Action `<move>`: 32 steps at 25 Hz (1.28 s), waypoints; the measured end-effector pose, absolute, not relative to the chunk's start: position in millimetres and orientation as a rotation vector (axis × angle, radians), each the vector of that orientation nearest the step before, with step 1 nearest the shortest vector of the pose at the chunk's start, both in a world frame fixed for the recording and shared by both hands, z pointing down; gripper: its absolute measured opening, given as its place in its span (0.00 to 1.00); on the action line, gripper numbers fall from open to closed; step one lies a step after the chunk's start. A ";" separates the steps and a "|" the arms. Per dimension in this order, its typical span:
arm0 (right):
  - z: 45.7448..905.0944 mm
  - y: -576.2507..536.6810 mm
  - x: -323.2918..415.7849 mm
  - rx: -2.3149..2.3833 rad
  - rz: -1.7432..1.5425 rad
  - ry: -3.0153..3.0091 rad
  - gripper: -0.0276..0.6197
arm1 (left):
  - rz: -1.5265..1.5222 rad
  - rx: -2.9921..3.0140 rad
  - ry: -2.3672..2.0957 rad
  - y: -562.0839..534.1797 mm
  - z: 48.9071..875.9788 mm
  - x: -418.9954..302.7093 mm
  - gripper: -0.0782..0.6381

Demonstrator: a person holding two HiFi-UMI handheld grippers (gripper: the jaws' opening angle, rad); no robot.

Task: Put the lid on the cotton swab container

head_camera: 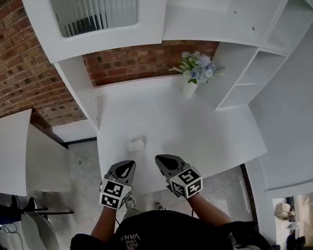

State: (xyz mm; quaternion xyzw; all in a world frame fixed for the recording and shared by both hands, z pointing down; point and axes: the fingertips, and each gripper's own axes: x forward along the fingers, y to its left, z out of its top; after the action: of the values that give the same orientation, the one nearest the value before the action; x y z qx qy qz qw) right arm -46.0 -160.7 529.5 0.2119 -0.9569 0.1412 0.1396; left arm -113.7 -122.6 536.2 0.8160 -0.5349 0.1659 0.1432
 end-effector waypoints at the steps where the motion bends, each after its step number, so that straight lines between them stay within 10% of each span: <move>1: 528.0 -157.7 -42.5 0.598 0.406 -2.775 0.04 | 0.471 2.343 -1.558 -118.4 535.1 -110.9 0.12; 32: 537.1 -75.6 43.2 0.418 0.402 -2.811 0.04 | 0.402 2.156 -1.790 -6.9 541.5 -45.8 0.12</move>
State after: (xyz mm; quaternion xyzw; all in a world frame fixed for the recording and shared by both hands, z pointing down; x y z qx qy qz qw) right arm 43.2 -75.6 537.1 0.1443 -0.9704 0.1388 0.1351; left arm -45.8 -6.9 541.5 0.7525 -0.6247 0.1401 0.1545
